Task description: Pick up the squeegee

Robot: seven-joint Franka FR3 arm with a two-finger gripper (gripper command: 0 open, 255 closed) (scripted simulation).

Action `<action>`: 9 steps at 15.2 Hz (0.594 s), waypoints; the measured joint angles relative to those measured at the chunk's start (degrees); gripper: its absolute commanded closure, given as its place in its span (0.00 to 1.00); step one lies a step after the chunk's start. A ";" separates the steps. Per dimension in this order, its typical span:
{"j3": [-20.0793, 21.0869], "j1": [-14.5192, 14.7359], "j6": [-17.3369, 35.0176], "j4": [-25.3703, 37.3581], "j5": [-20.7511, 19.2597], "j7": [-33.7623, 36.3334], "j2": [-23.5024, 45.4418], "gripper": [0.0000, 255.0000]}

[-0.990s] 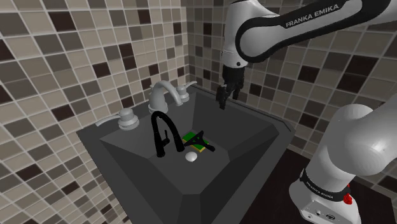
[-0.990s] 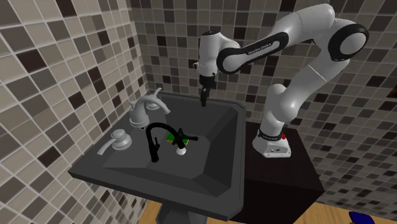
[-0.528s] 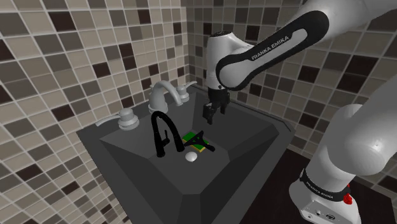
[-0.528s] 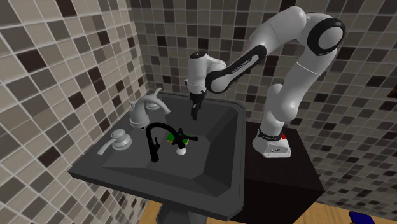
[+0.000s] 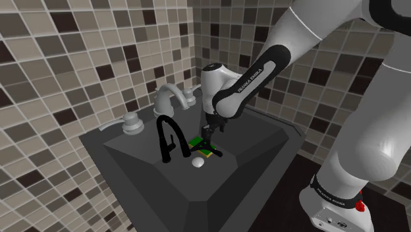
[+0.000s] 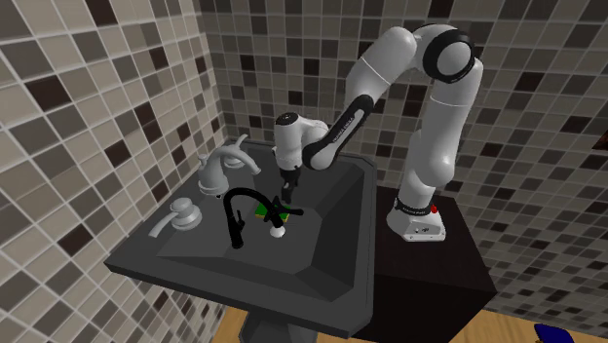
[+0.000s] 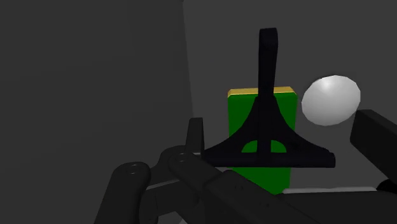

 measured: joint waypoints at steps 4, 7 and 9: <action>-0.60 0.49 3.82 4.77 -5.48 5.21 9.85 0.00; -1.21 1.03 6.15 5.13 -7.51 7.26 12.90 0.00; -1.61 1.26 7.42 5.29 -8.46 8.09 14.42 0.00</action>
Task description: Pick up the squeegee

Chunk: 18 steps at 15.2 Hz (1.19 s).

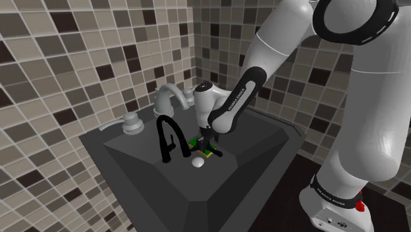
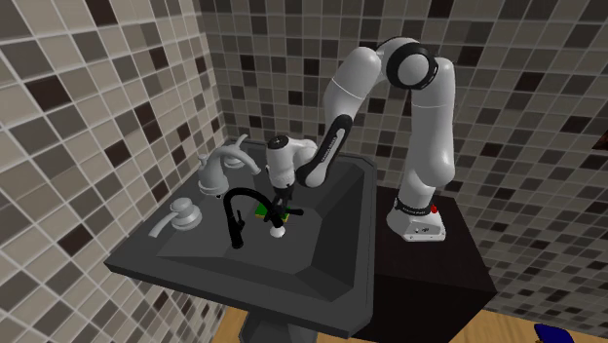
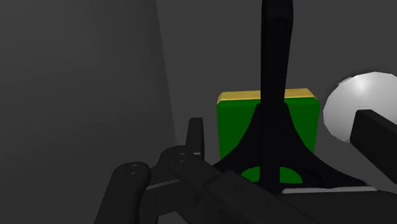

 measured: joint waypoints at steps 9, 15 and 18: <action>-0.91 0.52 2.53 0.24 -1.84 1.58 2.75 1.00; -0.70 0.43 2.11 0.27 -1.52 1.31 2.29 1.00; -0.11 0.14 0.46 0.18 -0.40 0.43 0.64 1.00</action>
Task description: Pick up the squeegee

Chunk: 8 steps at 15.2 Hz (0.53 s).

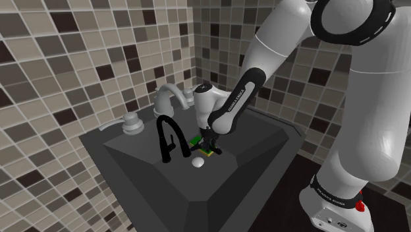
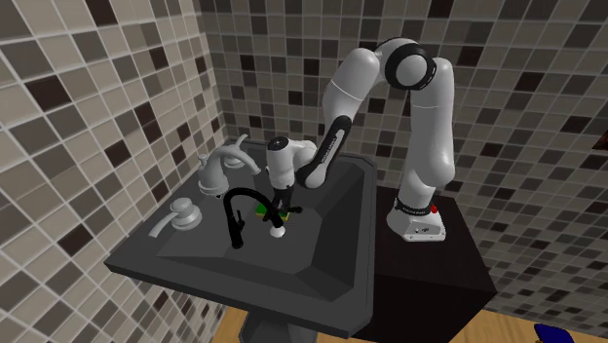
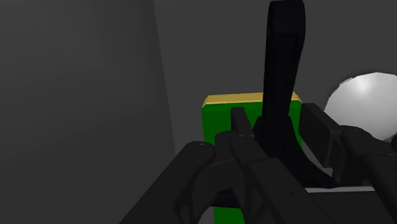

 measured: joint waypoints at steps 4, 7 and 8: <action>0.81 -0.50 -2.71 -0.24 1.89 -1.67 -3.09 1.00; 1.25 -0.82 -4.90 -0.01 3.28 -3.00 -5.19 1.00; 1.38 -0.89 -5.46 -0.24 3.68 -3.34 -6.03 1.00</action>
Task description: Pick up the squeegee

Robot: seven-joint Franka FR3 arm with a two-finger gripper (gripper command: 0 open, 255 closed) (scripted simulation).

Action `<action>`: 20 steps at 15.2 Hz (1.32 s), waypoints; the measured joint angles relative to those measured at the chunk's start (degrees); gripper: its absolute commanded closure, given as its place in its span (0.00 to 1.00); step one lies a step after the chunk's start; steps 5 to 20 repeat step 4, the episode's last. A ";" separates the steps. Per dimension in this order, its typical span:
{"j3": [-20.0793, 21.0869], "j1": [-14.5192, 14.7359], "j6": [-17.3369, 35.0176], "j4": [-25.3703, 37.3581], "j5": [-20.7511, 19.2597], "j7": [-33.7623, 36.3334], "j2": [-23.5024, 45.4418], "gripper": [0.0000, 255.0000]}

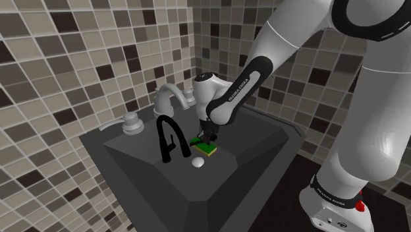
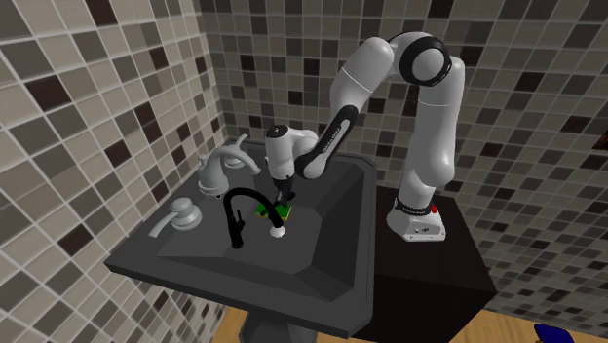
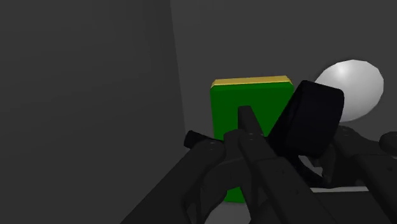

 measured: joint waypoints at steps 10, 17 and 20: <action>0.43 -0.09 -2.56 0.16 1.46 -1.19 -2.53 1.00; 0.43 -0.09 -2.56 0.16 1.46 -1.19 -2.53 1.00; 0.43 -0.09 -2.56 0.16 1.46 -1.19 -2.53 1.00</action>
